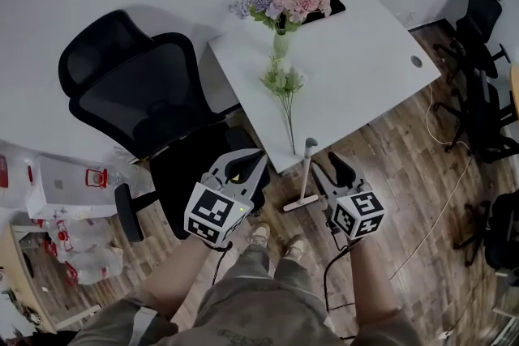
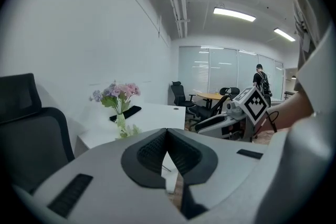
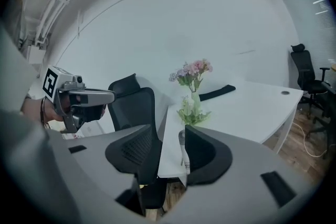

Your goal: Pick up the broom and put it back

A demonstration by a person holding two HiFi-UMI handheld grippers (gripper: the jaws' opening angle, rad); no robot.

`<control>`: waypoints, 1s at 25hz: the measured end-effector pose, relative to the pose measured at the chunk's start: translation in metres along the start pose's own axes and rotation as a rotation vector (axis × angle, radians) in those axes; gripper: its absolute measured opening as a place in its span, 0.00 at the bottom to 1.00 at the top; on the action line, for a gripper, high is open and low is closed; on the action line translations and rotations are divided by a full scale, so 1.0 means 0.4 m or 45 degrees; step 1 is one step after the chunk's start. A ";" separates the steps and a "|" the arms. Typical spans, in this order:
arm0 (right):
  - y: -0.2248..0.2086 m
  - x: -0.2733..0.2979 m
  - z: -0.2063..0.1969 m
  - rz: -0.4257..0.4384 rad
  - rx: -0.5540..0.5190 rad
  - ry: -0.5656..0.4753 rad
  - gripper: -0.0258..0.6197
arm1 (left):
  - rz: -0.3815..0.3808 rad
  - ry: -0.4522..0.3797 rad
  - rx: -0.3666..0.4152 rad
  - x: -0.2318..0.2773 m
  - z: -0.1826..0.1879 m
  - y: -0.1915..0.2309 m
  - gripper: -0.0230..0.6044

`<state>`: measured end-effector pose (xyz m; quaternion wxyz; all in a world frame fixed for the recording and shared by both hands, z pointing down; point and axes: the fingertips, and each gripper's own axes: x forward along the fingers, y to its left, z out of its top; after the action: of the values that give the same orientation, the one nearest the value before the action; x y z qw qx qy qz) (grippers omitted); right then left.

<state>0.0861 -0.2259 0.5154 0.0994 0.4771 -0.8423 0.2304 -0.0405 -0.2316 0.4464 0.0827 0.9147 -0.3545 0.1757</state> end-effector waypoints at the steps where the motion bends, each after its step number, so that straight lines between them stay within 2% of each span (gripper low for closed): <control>1: -0.007 0.017 -0.018 0.005 -0.003 0.020 0.36 | -0.007 0.006 -0.028 0.013 -0.012 0.001 0.06; 4: -0.032 0.066 -0.072 0.005 -0.009 0.084 0.36 | -0.012 0.036 -0.082 0.044 -0.049 0.010 0.06; 13: -0.088 0.194 -0.204 -0.037 0.070 0.196 0.37 | -0.013 0.164 -0.129 0.082 -0.178 0.043 0.06; 17: -0.104 0.229 -0.219 -0.089 0.063 0.199 0.36 | -0.005 0.183 -0.131 0.081 -0.195 0.050 0.06; 20: -0.111 0.226 -0.218 -0.139 0.021 0.185 0.27 | -0.006 0.188 -0.126 0.077 -0.203 0.050 0.06; 25: -0.106 0.170 -0.231 -0.160 -0.030 0.217 0.25 | 0.005 0.188 -0.141 0.061 -0.208 0.044 0.06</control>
<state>0.0816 -0.2515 0.6351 0.1906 0.5066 -0.8018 0.2534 -0.0576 -0.2366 0.5329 0.1587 0.8925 -0.3585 0.2229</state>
